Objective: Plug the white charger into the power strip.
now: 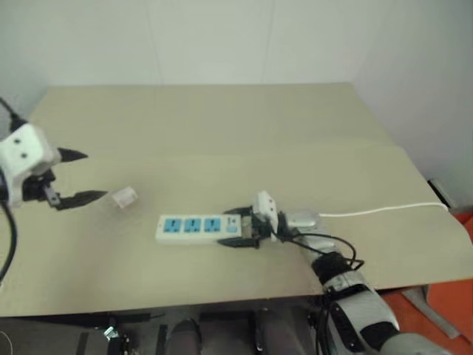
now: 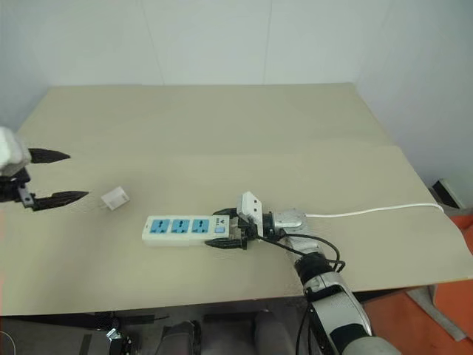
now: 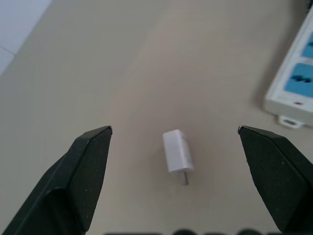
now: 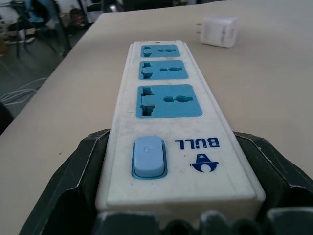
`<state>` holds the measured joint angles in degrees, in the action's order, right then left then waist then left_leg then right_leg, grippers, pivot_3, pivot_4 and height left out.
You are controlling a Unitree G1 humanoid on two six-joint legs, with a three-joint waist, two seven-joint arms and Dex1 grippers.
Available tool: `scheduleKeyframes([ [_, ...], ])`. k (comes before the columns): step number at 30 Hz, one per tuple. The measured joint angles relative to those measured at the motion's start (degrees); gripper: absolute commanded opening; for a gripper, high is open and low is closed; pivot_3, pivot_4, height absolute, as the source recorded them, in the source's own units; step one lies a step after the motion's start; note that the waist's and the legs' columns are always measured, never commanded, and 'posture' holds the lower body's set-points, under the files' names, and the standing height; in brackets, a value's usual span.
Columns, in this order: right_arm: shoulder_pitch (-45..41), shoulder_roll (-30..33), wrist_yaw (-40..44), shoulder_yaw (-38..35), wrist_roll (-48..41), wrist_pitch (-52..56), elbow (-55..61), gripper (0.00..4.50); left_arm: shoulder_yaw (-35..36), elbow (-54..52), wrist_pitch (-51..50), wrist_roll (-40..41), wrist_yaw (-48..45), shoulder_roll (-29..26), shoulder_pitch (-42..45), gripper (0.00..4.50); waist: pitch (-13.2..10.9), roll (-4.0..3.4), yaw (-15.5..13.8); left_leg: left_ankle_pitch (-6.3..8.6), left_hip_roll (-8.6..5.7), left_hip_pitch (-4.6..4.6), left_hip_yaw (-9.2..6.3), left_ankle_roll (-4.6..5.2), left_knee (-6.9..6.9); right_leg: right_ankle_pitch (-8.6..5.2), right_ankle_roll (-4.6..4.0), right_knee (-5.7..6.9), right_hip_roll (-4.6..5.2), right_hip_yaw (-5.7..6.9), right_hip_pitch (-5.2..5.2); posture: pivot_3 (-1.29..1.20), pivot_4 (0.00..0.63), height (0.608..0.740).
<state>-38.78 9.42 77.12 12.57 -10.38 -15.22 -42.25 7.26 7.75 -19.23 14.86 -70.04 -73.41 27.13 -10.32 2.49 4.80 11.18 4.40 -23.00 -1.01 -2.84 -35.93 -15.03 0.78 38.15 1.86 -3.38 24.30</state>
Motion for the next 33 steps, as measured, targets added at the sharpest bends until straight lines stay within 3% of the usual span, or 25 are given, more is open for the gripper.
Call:
scheduleKeyframes([
  [4,-1.4,-0.9,0.1,-0.3,0.5,-2.9,-3.3,3.44,-16.9,10.6,-10.4,-11.2,-6.1,4.6,23.0,4.5,0.0,0.02,-0.8,0.0,0.05,-0.04,-0.06,0.0,-0.12,-0.09,0.33,0.02,-0.15,-0.03,0.0,0.0,0.15,0.74],
  [8,-1.5,-1.8,-0.2,-0.4,1.0,-3.6,-3.7,3.44,-31.7,25.6,-22.5,-22.7,-14.2,12.9,45.0,4.5,0.0,0.03,-0.8,0.0,0.1,-0.06,-0.16,0.01,-0.16,-0.14,0.41,0.06,-0.26,-0.04,-0.02,0.0,0.15,0.74],
  [11,-1.2,-2.0,-0.3,-0.4,1.2,-3.6,-3.2,3.44,-43.1,34.1,-24.5,-28.7,-20.5,16.4,52.9,4.5,0.0,-0.04,0.0,0.0,0.11,0.03,-0.1,0.01,-0.04,-0.15,0.41,0.13,-0.28,-0.18,0.02,0.0,0.15,0.74],
  [16,-0.8,-1.9,-0.6,-0.3,1.3,-3.6,-2.4,3.44,-54.0,43.7,-22.1,-30.7,-22.1,20.6,54.5,4.5,-0.1,-0.03,0.2,0.0,0.11,-0.07,-0.18,0.01,-0.15,-0.18,0.43,0.37,-0.3,-0.18,0.11,0.0,0.15,0.74],
  [23,0.0,-1.6,-1.8,-0.3,1.3,-2.9,-1.0,3.44,-56.0,52.7,-17.7,-34.2,-22.1,26.5,54.3,4.5,-0.1,-0.03,-0.3,0.0,0.11,-0.09,-0.19,0.01,-0.26,-0.19,0.44,0.44,-0.3,-0.18,0.11,0.0,0.15,0.74],
  [33,2.3,-1.4,-4.3,-0.3,1.2,-0.3,3.4,3.44,-51.2,62.4,-10.4,-39.6,-12.9,33.9,52.4,4.5,-0.1,-0.02,-0.7,0.0,0.1,-0.15,-0.2,0.01,-0.31,-0.15,0.38,0.45,-0.3,-0.18,0.11,0.0,0.15,0.74],
])
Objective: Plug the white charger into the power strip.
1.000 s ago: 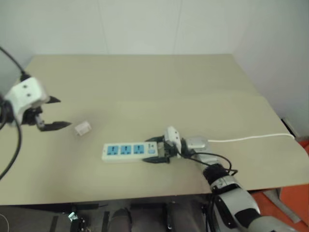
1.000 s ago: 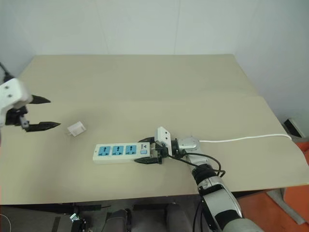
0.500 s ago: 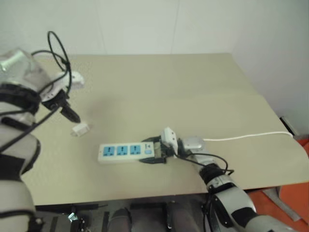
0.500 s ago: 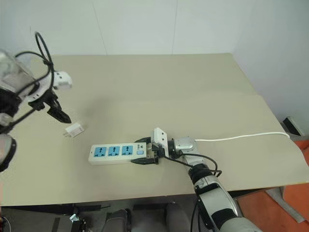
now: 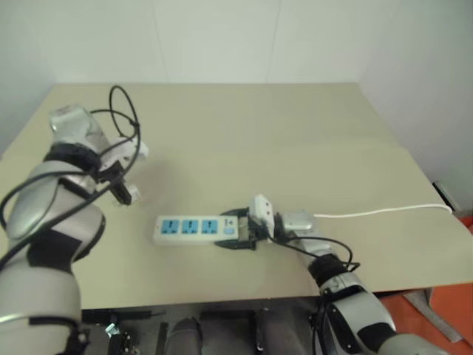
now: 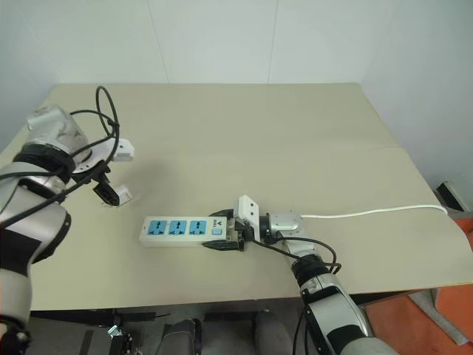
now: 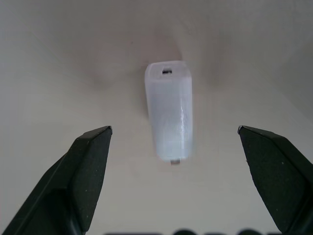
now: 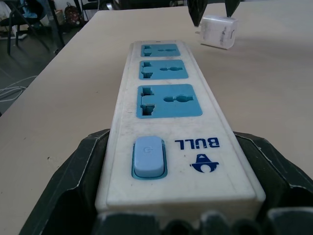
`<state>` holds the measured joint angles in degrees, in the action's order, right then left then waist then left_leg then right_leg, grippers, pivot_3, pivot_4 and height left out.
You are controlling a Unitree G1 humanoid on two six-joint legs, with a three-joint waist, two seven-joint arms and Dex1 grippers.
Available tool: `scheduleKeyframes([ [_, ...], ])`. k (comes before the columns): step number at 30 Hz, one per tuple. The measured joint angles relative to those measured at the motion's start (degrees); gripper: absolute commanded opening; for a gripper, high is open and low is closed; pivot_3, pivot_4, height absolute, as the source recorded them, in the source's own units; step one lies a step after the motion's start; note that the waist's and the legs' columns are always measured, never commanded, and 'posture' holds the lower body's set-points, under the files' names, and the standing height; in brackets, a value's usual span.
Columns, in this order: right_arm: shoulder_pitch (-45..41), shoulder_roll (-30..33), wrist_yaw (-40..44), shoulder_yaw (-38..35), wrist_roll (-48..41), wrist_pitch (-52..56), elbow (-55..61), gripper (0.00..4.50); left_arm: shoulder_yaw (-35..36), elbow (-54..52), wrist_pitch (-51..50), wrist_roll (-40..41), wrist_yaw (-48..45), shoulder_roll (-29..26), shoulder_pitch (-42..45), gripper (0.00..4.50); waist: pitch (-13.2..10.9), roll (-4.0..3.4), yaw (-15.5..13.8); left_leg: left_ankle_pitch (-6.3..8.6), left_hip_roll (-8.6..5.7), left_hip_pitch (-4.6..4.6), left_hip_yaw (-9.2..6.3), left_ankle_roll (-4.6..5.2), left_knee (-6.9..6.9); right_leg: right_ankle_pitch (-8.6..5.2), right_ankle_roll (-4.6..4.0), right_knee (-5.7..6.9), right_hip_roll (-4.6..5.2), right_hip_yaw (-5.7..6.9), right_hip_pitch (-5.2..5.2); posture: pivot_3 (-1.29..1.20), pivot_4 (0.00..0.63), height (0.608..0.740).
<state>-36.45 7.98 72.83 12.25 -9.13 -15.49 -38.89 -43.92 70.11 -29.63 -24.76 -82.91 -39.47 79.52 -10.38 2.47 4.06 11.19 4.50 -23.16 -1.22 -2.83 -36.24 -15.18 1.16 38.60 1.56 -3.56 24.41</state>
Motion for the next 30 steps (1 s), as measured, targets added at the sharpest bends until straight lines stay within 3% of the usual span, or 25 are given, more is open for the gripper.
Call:
scheduleKeyframes([
  [7,1.8,0.3,-1.3,0.0,0.0,1.6,3.0,3.44,3.8,2.8,1.9,-0.9,4.5,2.7,-0.8,4.5,0.0,0.0,-0.1,0.0,-0.02,-0.04,-0.04,0.0,-0.02,0.01,-0.02,-0.01,0.0,0.0,-0.02,0.0,0.15,0.74],
  [11,2.4,0.5,-2.0,0.1,0.0,2.6,4.2,3.44,5.1,3.3,2.0,-1.7,4.9,3.6,-1.0,3.67,0.0,0.0,-0.1,0.0,-0.03,-0.04,-0.04,0.0,-0.03,0.01,-0.02,0.0,0.0,-0.01,-0.02,0.0,0.15,0.74],
  [19,3.0,0.6,-2.6,0.1,-0.1,3.4,5.3,3.44,7.9,4.0,1.9,-2.4,7.8,4.1,-1.9,1.1,0.0,0.01,-0.1,0.0,-0.04,-0.03,-0.06,0.0,-0.04,0.06,-0.11,0.0,0.0,0.0,-0.04,0.0,0.15,0.74],
  [24,3.0,0.5,-2.5,0.1,-0.1,3.4,5.3,3.44,12.7,3.8,2.3,-0.6,10.2,4.0,-1.8,1.0,0.0,0.01,-0.1,0.0,-0.04,-0.03,-0.08,0.0,-0.05,0.12,-0.2,0.0,0.0,0.01,-0.05,0.0,0.15,0.74],
  [30,3.0,0.4,-1.2,0.4,-0.3,3.5,5.4,3.44,35.3,-5.2,10.7,15.4,24.5,3.1,-1.1,1.0,0.0,0.02,-0.2,0.0,-0.03,-0.11,-0.12,-0.01,-0.08,0.2,-0.34,-0.02,0.05,0.03,-0.05,0.0,0.15,0.74],
])
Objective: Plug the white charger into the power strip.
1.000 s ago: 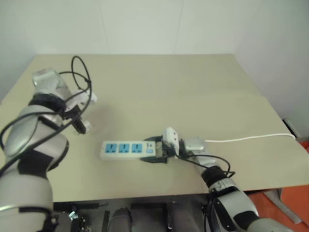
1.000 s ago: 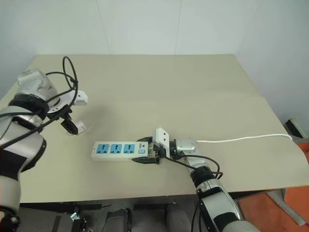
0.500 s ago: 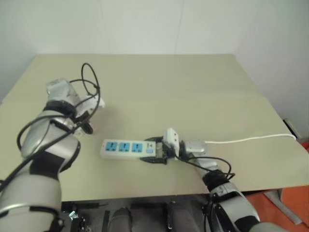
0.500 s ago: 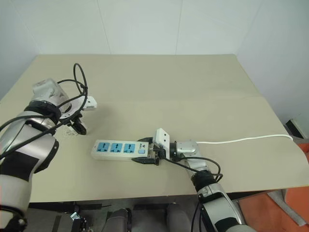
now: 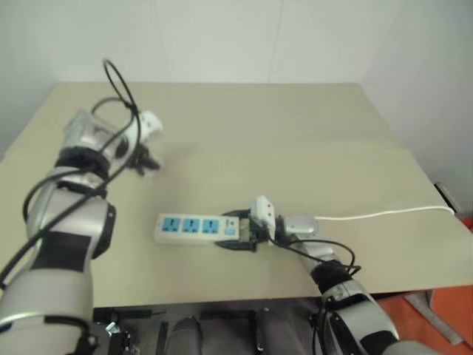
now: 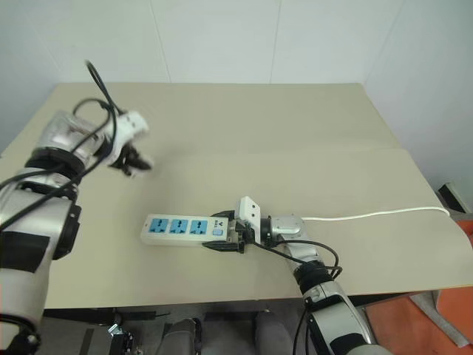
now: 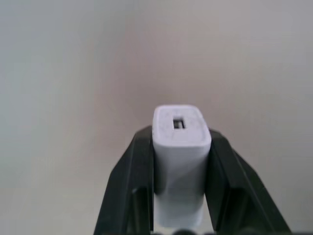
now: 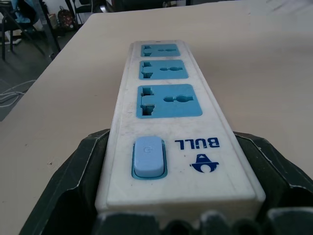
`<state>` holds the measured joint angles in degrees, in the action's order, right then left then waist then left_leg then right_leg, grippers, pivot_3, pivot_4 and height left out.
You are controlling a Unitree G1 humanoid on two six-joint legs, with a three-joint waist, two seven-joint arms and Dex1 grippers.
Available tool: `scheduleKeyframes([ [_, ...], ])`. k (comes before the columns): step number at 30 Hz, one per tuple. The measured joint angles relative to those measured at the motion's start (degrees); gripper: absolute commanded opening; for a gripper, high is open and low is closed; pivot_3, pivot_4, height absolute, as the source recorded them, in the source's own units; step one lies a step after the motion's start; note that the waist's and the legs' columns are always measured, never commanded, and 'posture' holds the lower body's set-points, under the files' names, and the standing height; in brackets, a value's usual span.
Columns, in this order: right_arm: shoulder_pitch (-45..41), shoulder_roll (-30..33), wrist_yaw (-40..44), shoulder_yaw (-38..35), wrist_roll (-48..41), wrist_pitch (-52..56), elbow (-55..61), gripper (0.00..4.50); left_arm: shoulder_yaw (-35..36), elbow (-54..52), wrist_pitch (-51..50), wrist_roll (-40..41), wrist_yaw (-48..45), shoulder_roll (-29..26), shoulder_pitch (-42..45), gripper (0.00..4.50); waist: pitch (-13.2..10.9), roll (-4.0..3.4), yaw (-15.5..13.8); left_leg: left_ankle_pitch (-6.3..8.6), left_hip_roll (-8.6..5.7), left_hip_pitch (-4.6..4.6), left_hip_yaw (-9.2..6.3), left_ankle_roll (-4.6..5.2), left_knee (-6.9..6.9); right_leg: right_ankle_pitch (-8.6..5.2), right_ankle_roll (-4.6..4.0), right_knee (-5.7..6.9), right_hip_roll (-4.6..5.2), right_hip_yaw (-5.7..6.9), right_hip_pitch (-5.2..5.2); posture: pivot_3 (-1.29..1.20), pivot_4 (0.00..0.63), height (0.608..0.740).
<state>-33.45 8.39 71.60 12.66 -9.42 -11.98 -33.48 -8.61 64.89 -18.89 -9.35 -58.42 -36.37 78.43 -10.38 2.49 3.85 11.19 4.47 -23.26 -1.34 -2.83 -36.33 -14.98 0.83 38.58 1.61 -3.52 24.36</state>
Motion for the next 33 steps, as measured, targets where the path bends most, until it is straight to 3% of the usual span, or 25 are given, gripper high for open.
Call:
scheduleKeyframes([
  [4,-0.3,-0.2,1.4,0.6,0.1,-0.6,-0.6,3.44,12.1,-20.9,1.8,10.4,4.0,0.1,-8.5,1.0,0.0,-0.09,0.4,0.01,0.0,0.33,0.16,-0.02,0.06,-0.01,0.01,0.28,0.01,-0.23,-0.08,0.0,0.15,0.74],
  [9,-2.2,-0.5,1.7,1.1,1.5,-5.3,-5.1,3.44,17.1,-48.6,-11.2,21.8,5.7,2.9,-26.3,1.0,0.1,-0.07,0.3,-0.01,0.0,0.39,0.11,-0.05,-0.1,0.0,0.01,0.44,-0.05,-0.28,-0.15,0.0,0.15,0.74],
  [15,-3.7,-1.9,0.4,1.1,2.7,-10.0,-10.0,3.44,20.9,-69.9,-21.9,34.1,6.0,2.8,-36.3,1.0,0.1,-0.02,0.9,0.0,0.02,1.04,0.07,-0.05,-0.18,-0.07,0.14,0.49,-0.13,-0.31,-0.81,0.0,0.15,0.74],
  [17,-3.9,-2.4,0.3,1.1,3.0,-10.2,-10.9,3.44,20.8,-73.6,-23.7,36.6,5.0,1.8,-39.8,1.0,0.1,-0.02,1.4,0.0,0.02,1.47,0.06,-0.05,-0.05,-0.26,0.45,0.4,-0.14,-0.31,-1.23,0.0,0.15,0.74],
  [23,-4.4,-2.8,0.8,1.2,3.3,-10.1,-11.6,3.44,18.9,-79.8,-23.6,41.4,-0.9,-1.5,-49.3,1.0,0.1,-0.01,1.8,0.0,0.02,1.47,0.07,-0.05,-0.04,-0.27,0.45,0.37,-0.15,-0.33,-1.22,0.0,0.15,0.74],
  [33,-5.1,-2.8,1.8,1.0,3.1,-9.1,-12.2,3.44,14.8,-81.7,-22.2,43.8,-5.7,-3.1,-53.1,1.0,0.1,-0.01,1.8,0.0,0.02,1.48,0.09,-0.05,0.0,-0.27,0.44,0.33,-0.16,-0.37,-1.2,0.0,0.15,0.74],
])
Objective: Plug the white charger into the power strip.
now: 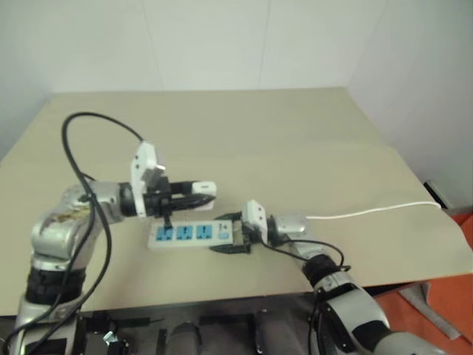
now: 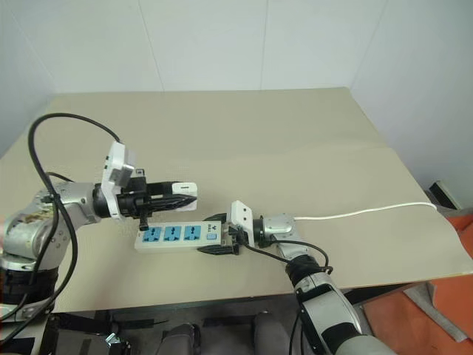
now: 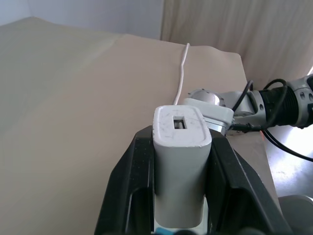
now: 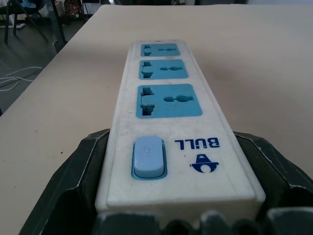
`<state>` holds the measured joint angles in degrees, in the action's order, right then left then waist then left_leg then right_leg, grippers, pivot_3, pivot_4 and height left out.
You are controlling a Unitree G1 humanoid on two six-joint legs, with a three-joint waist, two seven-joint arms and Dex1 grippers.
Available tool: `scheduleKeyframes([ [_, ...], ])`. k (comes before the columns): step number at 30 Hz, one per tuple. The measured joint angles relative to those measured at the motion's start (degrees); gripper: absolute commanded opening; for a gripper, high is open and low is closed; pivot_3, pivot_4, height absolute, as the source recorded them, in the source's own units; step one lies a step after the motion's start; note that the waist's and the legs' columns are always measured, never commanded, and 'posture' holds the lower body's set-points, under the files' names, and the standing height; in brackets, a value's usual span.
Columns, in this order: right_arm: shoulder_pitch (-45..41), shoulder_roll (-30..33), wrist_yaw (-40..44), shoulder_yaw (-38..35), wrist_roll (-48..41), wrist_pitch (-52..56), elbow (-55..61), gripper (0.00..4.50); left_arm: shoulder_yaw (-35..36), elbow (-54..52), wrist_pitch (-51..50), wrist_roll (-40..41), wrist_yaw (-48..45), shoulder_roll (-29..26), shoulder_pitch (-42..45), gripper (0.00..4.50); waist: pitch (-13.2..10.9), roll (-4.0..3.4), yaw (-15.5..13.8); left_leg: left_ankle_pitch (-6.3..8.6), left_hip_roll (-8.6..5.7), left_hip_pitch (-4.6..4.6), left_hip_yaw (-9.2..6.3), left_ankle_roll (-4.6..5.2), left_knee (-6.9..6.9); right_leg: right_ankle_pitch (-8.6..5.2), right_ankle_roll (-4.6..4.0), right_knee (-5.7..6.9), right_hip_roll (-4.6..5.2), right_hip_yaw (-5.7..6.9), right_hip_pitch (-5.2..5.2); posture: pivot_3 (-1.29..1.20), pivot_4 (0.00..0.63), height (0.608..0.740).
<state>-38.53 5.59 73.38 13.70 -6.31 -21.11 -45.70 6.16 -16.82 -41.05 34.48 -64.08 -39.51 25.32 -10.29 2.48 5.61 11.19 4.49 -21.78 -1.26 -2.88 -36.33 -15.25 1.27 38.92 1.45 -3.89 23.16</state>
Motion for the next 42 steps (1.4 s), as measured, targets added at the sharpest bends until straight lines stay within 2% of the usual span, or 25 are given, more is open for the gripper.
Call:
scheduleKeyframes([
  [8,-1.0,0.1,1.2,-0.1,-0.1,1.5,-0.8,3.44,-0.9,3.7,9.4,0.7,-6.0,1.5,-5.0,1.0,0.0,0.0,0.0,0.0,0.0,-0.01,0.01,0.0,0.03,0.0,-0.02,-0.03,0.0,-0.01,0.02,0.0,0.15,0.74],
  [16,-1.3,0.5,1.8,-0.4,-0.1,2.0,-1.2,3.44,-3.4,11.7,22.2,-3.6,-11.4,2.7,-5.5,1.0,0.0,0.0,0.0,0.0,0.0,-0.05,0.02,0.0,0.04,-0.01,-0.03,-0.06,0.0,-0.01,0.05,0.0,0.15,0.74],
  [23,-1.8,0.6,2.4,-0.6,-0.1,2.1,-1.7,3.44,-5.8,14.9,25.5,-5.3,-13.6,2.9,-5.8,1.0,0.0,-0.01,-0.1,0.0,0.0,-0.09,0.02,0.0,0.04,-0.01,-0.02,-0.06,0.0,-0.01,0.08,0.0,0.15,0.74],
  [31,-1.9,0.6,2.7,-0.7,-0.1,2.2,-1.8,3.44,-6.1,19.0,33.6,-6.3,-14.2,6.4,-6.3,1.0,0.0,-0.02,-0.1,0.0,0.0,-0.14,0.01,0.0,0.05,-0.01,-0.03,-0.09,0.0,-0.01,0.1,0.0,0.15,0.74],
  [42,-1.9,0.8,2.7,-0.8,-0.1,2.7,-1.8,3.44,-6.9,22.6,37.4,-7.6,-15.5,7.3,-7.3,1.0,0.0,-0.02,-0.2,0.0,0.0,-0.15,0.02,0.0,0.05,-0.01,-0.03,-0.11,0.0,-0.01,0.1,0.0,0.15,0.74],
])
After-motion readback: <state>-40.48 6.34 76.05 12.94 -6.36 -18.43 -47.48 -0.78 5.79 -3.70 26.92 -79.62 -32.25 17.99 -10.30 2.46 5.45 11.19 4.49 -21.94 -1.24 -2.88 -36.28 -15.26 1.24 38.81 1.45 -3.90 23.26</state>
